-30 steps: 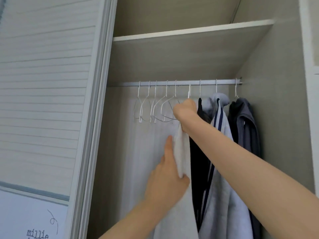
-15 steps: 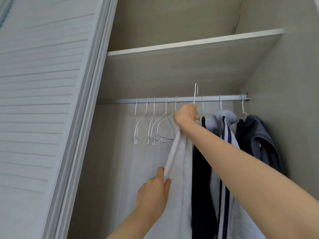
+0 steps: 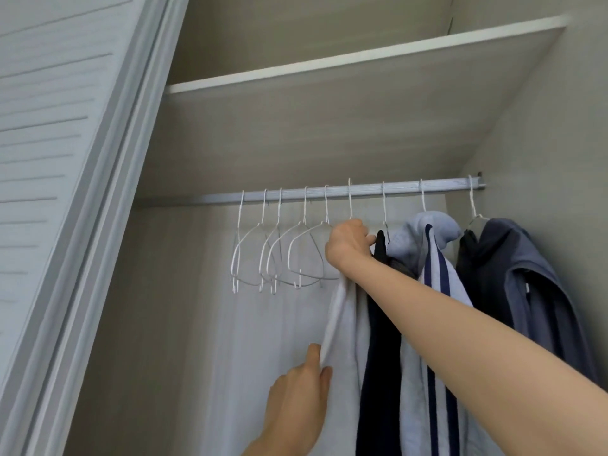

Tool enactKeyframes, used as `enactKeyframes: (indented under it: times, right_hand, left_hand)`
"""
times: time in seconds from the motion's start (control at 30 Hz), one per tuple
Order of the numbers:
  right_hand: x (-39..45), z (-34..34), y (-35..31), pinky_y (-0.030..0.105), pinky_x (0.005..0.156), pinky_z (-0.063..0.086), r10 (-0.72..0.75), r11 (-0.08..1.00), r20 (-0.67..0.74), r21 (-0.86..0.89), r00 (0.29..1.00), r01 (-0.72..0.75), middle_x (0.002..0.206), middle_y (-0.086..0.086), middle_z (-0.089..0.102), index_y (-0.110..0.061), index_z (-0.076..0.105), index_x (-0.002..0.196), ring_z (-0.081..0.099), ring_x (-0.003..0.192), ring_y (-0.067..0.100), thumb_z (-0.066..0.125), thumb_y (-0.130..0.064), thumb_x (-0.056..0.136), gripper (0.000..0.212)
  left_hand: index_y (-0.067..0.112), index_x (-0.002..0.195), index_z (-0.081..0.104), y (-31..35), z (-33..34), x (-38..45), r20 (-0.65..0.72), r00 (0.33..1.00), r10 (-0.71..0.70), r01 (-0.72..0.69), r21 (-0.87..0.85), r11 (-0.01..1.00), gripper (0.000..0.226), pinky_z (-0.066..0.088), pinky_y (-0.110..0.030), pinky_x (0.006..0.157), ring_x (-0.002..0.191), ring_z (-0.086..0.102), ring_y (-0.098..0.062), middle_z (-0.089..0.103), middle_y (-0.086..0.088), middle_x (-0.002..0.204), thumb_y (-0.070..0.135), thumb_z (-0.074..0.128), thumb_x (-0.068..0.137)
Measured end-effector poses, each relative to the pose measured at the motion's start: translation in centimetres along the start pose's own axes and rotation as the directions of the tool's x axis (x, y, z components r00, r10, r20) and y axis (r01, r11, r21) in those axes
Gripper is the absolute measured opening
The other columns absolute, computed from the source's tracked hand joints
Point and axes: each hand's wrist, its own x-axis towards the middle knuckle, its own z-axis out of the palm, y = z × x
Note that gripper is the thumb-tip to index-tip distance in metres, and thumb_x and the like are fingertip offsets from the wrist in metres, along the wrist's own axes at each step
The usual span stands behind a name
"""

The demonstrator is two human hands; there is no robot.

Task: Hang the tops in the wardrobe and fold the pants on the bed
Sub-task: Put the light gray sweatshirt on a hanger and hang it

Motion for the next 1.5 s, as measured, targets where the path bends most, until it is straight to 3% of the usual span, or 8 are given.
enactKeyframes:
  times: [0.17,0.27,0.4,0.63,0.8,1.03,1.27,1.5]
  right_hand:
    - [-3.5,1.6,1.8,0.035,0.067,0.044,-0.255,0.851,-0.080,-0.492,0.964,0.185,0.123,0.024,0.041,0.005,0.032,0.132,0.048,0.104,0.037,0.051,0.003,0.087,0.049]
    - [-5.6,2.8,2.2,0.034,0.066,0.049,-0.447,0.616,-0.022,-0.733,0.894,0.290,0.126,0.031,0.041,0.010,0.033,0.133,0.042,0.113,0.045,0.045,0.003,0.085,0.050]
    - [-7.6,3.3,3.3,0.036,0.072,0.044,-0.517,0.515,0.040,-0.784,0.855,0.348,0.140,0.040,0.030,0.017,0.035,0.134,0.030,0.130,0.053,0.037,0.001,0.090,0.047]
    - [-13.4,3.3,5.1,0.035,0.075,0.051,-0.491,0.770,-0.008,-0.472,0.871,0.429,0.157,0.026,-0.005,0.001,0.018,0.146,0.032,0.131,0.040,0.044,-0.011,0.086,0.067]
    - [-20.8,2.4,5.9,0.047,0.095,0.043,-0.577,0.765,0.022,-0.335,0.817,0.550,0.156,0.019,0.017,-0.016,0.014,0.152,0.028,0.139,0.036,0.043,-0.022,0.091,0.068]
    - [-30.8,0.8,5.8,0.042,0.098,0.043,-0.622,0.782,-0.041,0.021,0.782,0.623,0.132,0.012,0.052,-0.005,0.036,0.143,0.047,0.124,0.031,0.047,-0.027,0.094,0.055]
    - [-42.9,0.8,6.0,0.040,0.090,0.047,-0.679,0.671,0.041,0.438,0.733,0.598,0.118,0.010,0.061,-0.005,0.045,0.135,0.055,0.109,0.029,0.040,-0.030,0.095,0.048]
    - [-56.2,-1.4,7.3,0.043,0.084,0.049,-0.874,0.348,0.067,0.777,0.482,0.524,0.110,0.012,0.064,-0.001,0.051,0.129,0.057,0.102,0.032,0.043,-0.027,0.096,0.043]
  left_hand:
    - [0.038,0.133,0.023,-0.7,1.6,-1.8,0.000,0.999,0.033,-0.033,-0.040,0.999,0.031,0.043,-0.028,0.068,0.076,0.059,-0.014,0.055,0.012,0.082,0.042,0.027,0.103]
    - [0.040,0.140,0.018,-0.7,1.7,-3.4,-0.037,0.998,0.047,-0.049,-0.042,0.998,0.037,0.045,-0.025,0.068,0.070,0.055,-0.010,0.055,0.012,0.082,0.041,0.026,0.104]
    - [0.036,0.143,0.025,-1.2,1.6,-6.4,-0.005,0.998,0.068,-0.068,-0.109,0.992,0.042,0.046,-0.022,0.074,0.076,0.057,-0.010,0.065,0.004,0.089,0.042,0.033,0.103]
    - [0.052,0.125,0.025,-2.8,-0.1,-11.1,0.076,0.996,0.044,-0.019,-0.310,0.951,0.041,0.047,-0.017,0.062,0.073,0.057,-0.002,0.058,0.016,0.089,0.034,0.049,0.098]
    - [0.046,0.122,0.033,-3.3,-2.0,-15.2,0.058,0.997,-0.057,0.072,-0.306,0.949,0.040,0.042,-0.007,0.060,0.072,0.058,0.000,0.054,0.024,0.088,0.028,0.056,0.096]
    - [0.041,0.107,0.048,-3.2,-8.6,-21.6,0.057,0.969,-0.239,0.240,-0.422,0.874,0.015,0.053,-0.027,0.065,0.062,0.066,-0.010,0.064,0.006,0.089,0.030,0.051,0.099]
    - [0.037,0.106,0.052,-1.5,-16.6,-34.5,0.014,0.909,-0.416,0.412,-0.175,0.894,0.009,0.050,-0.022,0.064,0.061,0.065,-0.010,0.065,0.009,0.079,0.034,0.046,0.101]
    - [0.033,0.099,0.058,7.6,-22.8,-50.9,-0.254,0.626,-0.737,0.750,-0.061,0.658,0.014,0.047,-0.019,0.056,0.056,0.062,-0.011,0.065,0.007,0.071,0.027,0.046,0.101]
